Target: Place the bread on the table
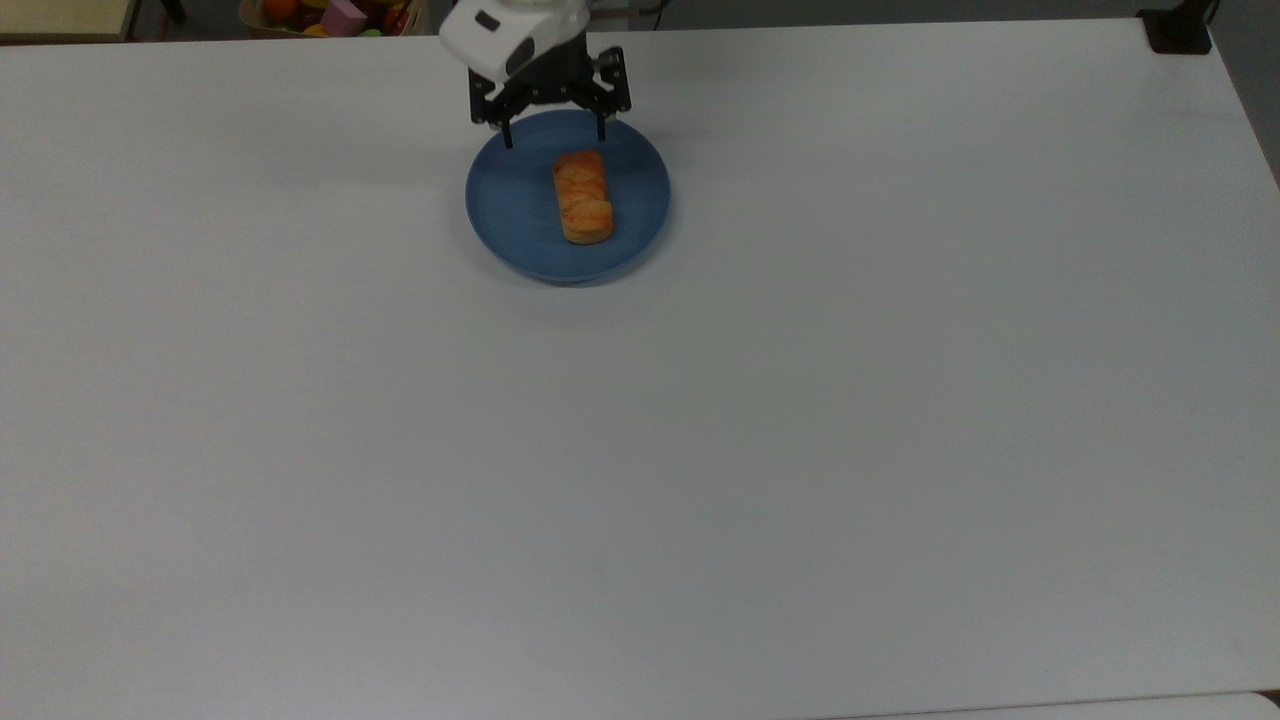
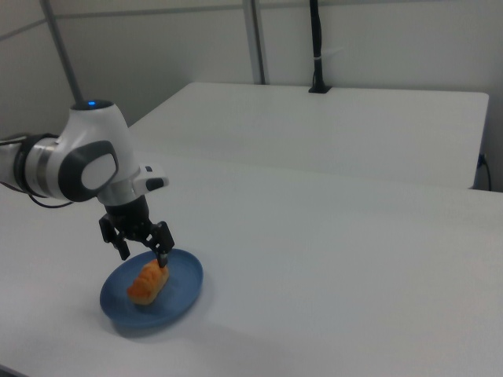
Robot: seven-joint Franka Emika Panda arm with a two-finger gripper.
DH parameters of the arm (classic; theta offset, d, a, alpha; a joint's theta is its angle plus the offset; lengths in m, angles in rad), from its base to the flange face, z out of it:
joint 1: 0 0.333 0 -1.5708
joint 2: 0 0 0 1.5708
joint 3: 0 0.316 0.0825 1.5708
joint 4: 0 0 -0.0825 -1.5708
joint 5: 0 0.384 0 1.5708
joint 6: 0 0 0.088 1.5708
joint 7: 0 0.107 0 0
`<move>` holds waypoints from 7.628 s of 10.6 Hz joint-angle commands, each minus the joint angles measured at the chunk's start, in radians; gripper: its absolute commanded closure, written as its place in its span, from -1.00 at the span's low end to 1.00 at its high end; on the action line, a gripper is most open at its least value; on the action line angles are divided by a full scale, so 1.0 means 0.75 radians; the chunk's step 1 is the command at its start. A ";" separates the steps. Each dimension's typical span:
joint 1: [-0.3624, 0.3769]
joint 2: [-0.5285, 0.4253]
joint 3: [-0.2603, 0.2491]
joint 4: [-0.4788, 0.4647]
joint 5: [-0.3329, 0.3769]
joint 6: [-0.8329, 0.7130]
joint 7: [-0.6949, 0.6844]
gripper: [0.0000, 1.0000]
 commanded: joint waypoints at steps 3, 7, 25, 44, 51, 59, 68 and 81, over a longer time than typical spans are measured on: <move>0.060 0.104 -0.010 -0.004 0.001 0.123 0.216 -1.00; 0.060 0.180 -0.008 -0.006 -0.054 0.157 0.212 -1.00; 0.052 0.135 -0.006 0.181 -0.060 -0.171 0.199 0.24; 0.641 0.503 0.021 0.783 -0.032 -0.126 0.870 0.18; 0.833 0.863 0.033 1.002 -0.040 0.067 1.208 0.16; 0.833 0.855 0.178 0.967 -0.036 -0.127 1.101 0.13; 0.846 0.843 0.186 0.959 -0.052 -0.162 1.110 -1.00; 0.212 0.215 0.036 0.941 -0.038 -0.748 0.276 -1.00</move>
